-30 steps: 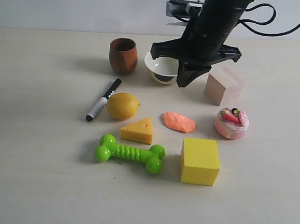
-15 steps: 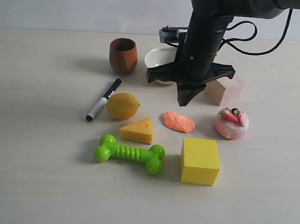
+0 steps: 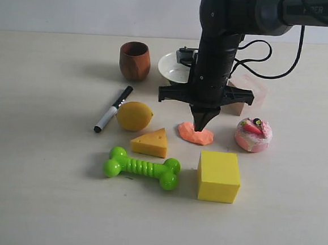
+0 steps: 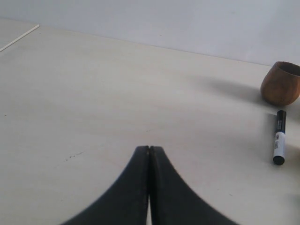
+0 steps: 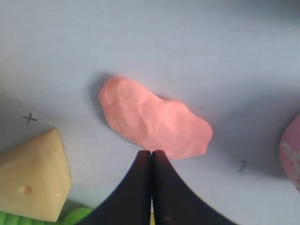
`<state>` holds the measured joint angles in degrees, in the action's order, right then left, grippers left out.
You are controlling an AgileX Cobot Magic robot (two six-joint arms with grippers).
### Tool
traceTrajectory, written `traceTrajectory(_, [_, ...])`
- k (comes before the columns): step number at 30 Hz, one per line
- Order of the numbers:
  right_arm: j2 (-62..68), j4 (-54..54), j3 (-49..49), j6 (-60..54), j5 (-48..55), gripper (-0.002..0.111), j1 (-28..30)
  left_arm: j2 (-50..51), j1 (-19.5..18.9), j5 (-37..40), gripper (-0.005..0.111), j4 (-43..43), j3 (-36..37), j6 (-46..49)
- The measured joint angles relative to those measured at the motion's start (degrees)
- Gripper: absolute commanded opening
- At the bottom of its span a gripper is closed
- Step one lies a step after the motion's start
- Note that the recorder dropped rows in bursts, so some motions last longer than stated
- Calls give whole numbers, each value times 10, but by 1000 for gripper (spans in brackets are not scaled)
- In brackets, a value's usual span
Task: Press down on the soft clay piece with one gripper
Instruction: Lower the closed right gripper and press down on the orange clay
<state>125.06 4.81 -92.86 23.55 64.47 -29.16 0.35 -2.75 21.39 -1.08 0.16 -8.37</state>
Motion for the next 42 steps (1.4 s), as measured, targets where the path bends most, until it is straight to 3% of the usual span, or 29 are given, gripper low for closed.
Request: traceTrajectory(42, [48, 0, -12, -5, -45, 0, -1, 0, 0, 0, 0, 0, 0, 0])
